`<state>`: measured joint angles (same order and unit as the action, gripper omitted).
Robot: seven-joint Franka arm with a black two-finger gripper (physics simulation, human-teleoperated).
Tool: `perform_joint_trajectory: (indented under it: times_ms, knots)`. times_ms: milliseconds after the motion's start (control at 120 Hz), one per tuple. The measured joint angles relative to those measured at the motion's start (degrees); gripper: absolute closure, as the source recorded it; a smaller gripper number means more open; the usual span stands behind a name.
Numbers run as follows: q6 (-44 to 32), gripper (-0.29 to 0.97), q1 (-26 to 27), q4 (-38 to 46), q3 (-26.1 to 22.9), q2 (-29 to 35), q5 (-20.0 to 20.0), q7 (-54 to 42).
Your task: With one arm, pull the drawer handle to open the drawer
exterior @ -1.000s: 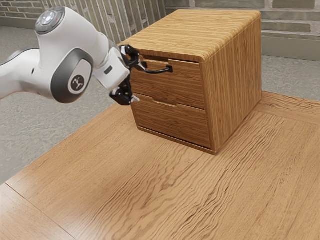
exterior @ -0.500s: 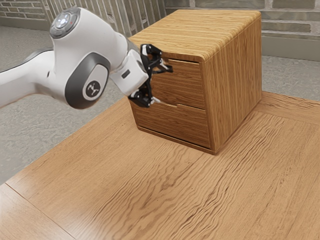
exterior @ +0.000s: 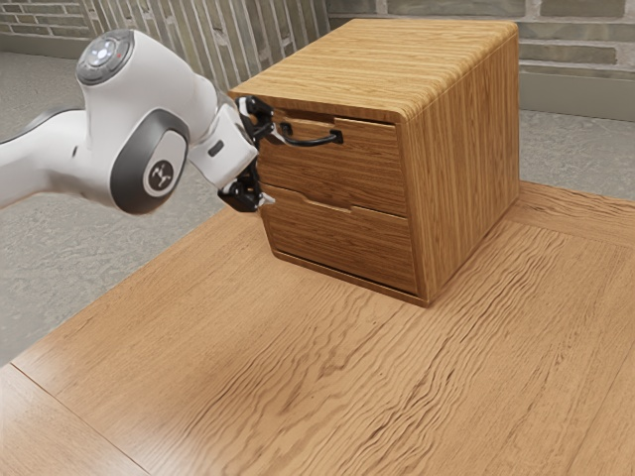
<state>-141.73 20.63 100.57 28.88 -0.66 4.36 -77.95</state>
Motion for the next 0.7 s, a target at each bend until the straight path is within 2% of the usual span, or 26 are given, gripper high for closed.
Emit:
perform_joint_trajectory:
  times_ms: [150,317,408,450,583,683,692,700]
  knots:
    - [-0.45,0.0,-0.5,-1.76,-0.15,-1.06,-1.24,-0.11]
    - [-0.72,0.0,3.65,-1.99,-0.29,-2.15,-1.92,-0.21]
    - [-1.0,-0.08,4.22,-2.4,-0.16,-4.41,-2.9,-0.27]
    - [-1.06,-0.01,3.9,-2.46,-0.21,-4.71,-2.93,-0.3]
    - [-1.16,0.0,3.75,-2.63,-0.25,-4.93,-3.63,-0.35]
    - [-1.21,0.28,3.49,-3.52,-0.35,-4.3,-3.79,-0.32]
    - [-1.23,0.3,3.46,-3.54,-0.36,-4.24,-3.77,-0.32]
    - [-1.26,0.26,3.06,-3.56,-0.34,-4.19,-3.76,-0.31]
